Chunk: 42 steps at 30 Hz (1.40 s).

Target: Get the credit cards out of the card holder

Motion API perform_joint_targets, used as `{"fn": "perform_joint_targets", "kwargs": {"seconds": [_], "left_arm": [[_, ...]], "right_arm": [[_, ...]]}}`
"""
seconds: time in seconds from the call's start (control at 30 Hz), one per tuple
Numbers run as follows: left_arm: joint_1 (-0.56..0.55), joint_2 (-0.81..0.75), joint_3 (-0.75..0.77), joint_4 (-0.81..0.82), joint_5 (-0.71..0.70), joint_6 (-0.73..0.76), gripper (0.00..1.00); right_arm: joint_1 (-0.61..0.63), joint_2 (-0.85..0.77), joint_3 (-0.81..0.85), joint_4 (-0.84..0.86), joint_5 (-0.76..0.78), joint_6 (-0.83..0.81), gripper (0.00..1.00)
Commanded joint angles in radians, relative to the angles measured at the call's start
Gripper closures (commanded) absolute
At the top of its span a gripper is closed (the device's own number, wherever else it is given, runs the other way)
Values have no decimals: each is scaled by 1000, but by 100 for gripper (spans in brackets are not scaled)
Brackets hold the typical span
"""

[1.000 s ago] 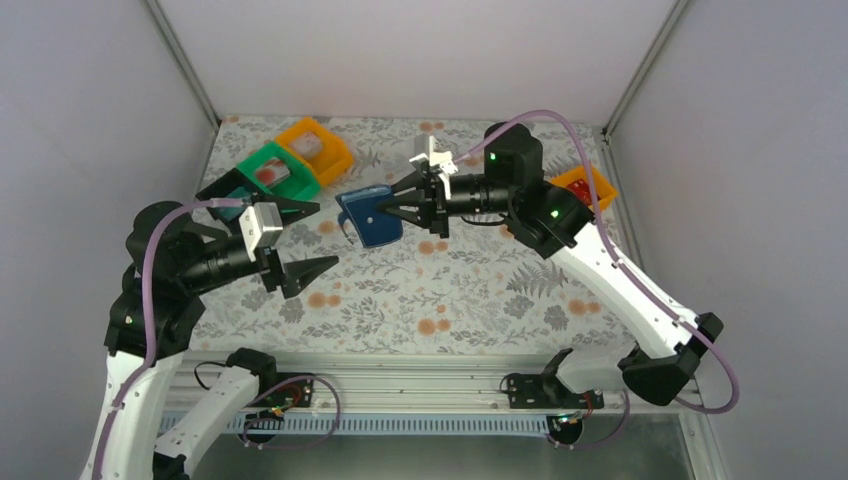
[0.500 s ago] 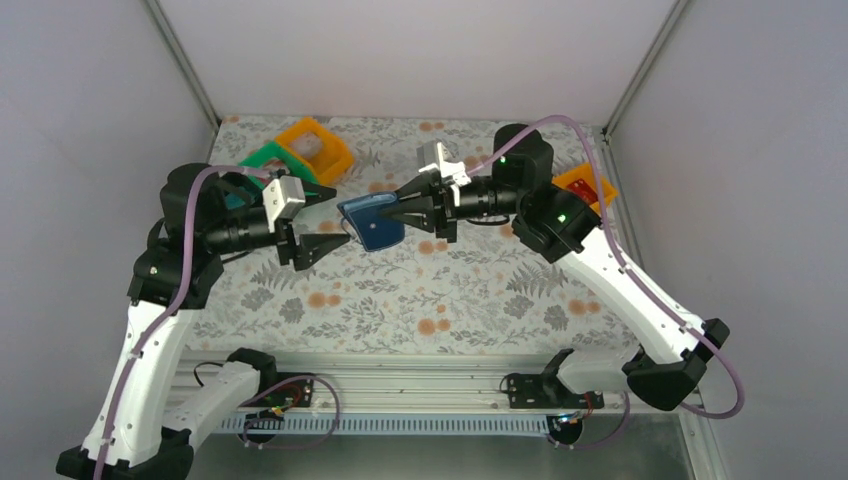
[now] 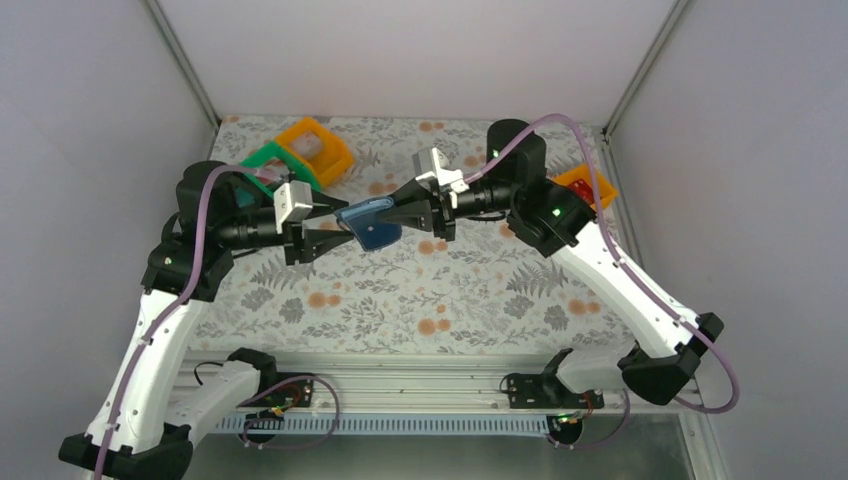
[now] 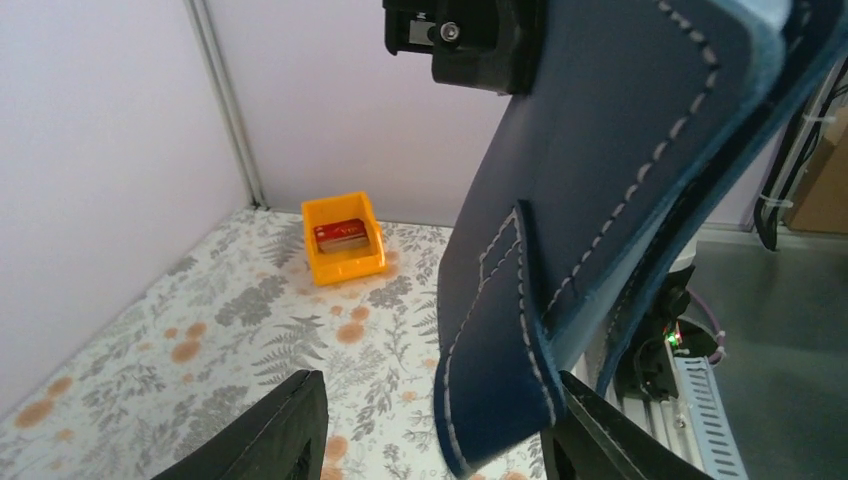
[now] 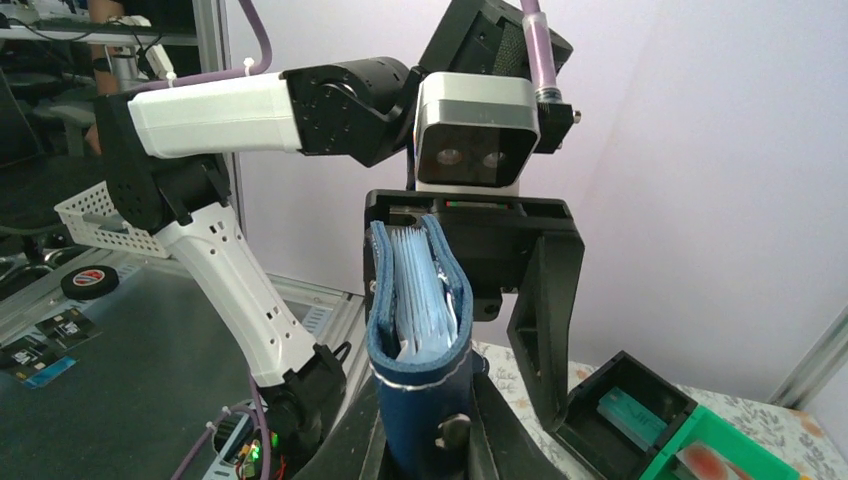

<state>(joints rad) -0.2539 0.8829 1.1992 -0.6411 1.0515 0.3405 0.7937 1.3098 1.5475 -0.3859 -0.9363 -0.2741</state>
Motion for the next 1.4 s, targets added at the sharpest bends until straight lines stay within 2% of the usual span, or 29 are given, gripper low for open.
{"fn": "perform_joint_targets", "kwargs": {"seconds": [0.0, 0.2, 0.3, 0.33, 0.47, 0.9, 1.0, 1.13, 1.17, 1.27, 1.37], "left_arm": [[-5, -21, -33, 60, 14, -29, 49], [-5, -44, -73, 61, 7, -29, 57], [-4, -56, -100, 83, -9, -54, 72], [-5, -59, -108, 95, -12, -72, 73], [-5, -70, -126, 110, 16, -99, 64], [-3, -110, -169, 159, 44, -205, 65], [-2, -113, -175, 164, 44, -215, 74], [-1, -116, -183, 170, 44, -225, 93], [2, -118, -188, 169, 43, -228, 97], [8, -126, -204, 170, 26, -253, 98], [20, -142, -235, 184, -31, -309, 98]], "right_arm": [[1, 55, 55, 9, -58, -32, 95], [1, 128, 112, -14, -87, -45, 96], [1, 156, 135, -38, -138, -68, 95], [1, 163, 139, -46, -156, -74, 94], [1, 193, 141, -37, -114, -51, 95], [1, 275, 165, -35, -128, -20, 95], [1, 282, 158, -30, -121, -16, 95], [1, 299, 154, -22, -110, -9, 94], [1, 303, 154, -23, -109, -13, 94], [-1, 307, 143, -20, -92, -17, 90], [-9, 301, 121, -2, -57, -6, 74]]}}
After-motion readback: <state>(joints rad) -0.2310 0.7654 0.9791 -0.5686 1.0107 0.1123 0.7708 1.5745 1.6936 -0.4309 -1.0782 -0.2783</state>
